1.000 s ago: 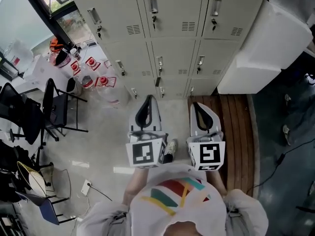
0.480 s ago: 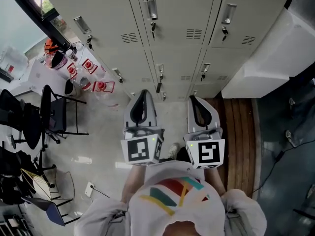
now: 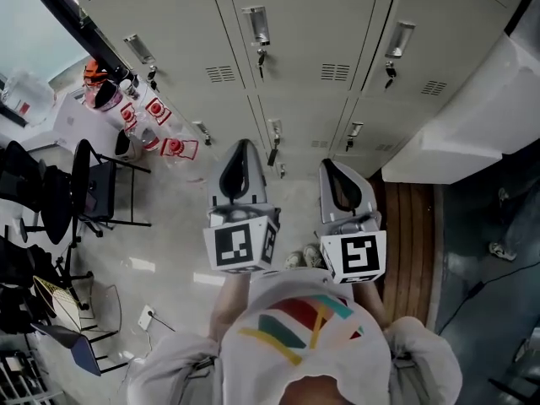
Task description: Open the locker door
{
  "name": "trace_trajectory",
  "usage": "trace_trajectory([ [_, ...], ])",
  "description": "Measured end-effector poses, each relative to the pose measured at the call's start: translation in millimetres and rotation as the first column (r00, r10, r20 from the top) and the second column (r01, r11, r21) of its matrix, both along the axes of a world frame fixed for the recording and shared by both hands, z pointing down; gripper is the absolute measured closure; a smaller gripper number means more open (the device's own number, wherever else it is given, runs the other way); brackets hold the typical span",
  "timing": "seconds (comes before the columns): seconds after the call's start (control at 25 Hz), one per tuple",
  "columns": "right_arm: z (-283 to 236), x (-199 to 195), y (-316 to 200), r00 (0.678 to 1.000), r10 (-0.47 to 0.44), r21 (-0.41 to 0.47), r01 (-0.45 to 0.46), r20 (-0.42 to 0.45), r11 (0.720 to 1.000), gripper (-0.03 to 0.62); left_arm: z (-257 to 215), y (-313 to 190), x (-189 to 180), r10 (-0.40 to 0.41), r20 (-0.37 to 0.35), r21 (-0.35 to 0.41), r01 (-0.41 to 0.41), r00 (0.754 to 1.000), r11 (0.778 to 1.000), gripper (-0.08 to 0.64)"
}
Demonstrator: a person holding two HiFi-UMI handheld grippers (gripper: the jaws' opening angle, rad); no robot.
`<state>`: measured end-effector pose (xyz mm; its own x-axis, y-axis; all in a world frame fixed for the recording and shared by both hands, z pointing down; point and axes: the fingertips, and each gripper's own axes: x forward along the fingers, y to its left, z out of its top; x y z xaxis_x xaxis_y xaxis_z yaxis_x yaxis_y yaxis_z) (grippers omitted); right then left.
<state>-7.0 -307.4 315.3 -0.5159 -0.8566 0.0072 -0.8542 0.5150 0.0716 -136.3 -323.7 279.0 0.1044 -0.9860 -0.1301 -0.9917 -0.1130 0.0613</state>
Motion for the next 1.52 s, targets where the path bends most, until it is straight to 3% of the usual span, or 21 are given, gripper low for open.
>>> trace_trajectory([
  [0.4,0.9,11.7,-20.6,0.999,-0.041,0.011,0.041,-0.006,0.999,0.588,1.0,-12.9,23.0,0.003,0.003,-0.008,-0.003,1.0,1.0,0.545],
  [1.04,-4.1,-4.2,-36.3,0.994,-0.111,0.016,0.111,-0.016,0.994,0.583,11.7,-13.0,20.1,-0.042,0.013,-0.052,0.043,0.999,0.998,0.545],
  [1.36,-47.3,-47.2,-74.7,0.968,-0.252,0.087,0.252,-0.01,0.964,0.328,14.4,-8.6,-6.3,-0.081,0.0,-0.039,0.081,0.997,0.996,0.543],
  [1.52,-67.0,-81.6,-107.3,0.943,-0.328,0.092,0.332,-0.053,0.939,0.276,14.5,-2.2,-26.0,-0.12,-0.004,-0.044,0.119,0.993,0.992,0.543],
])
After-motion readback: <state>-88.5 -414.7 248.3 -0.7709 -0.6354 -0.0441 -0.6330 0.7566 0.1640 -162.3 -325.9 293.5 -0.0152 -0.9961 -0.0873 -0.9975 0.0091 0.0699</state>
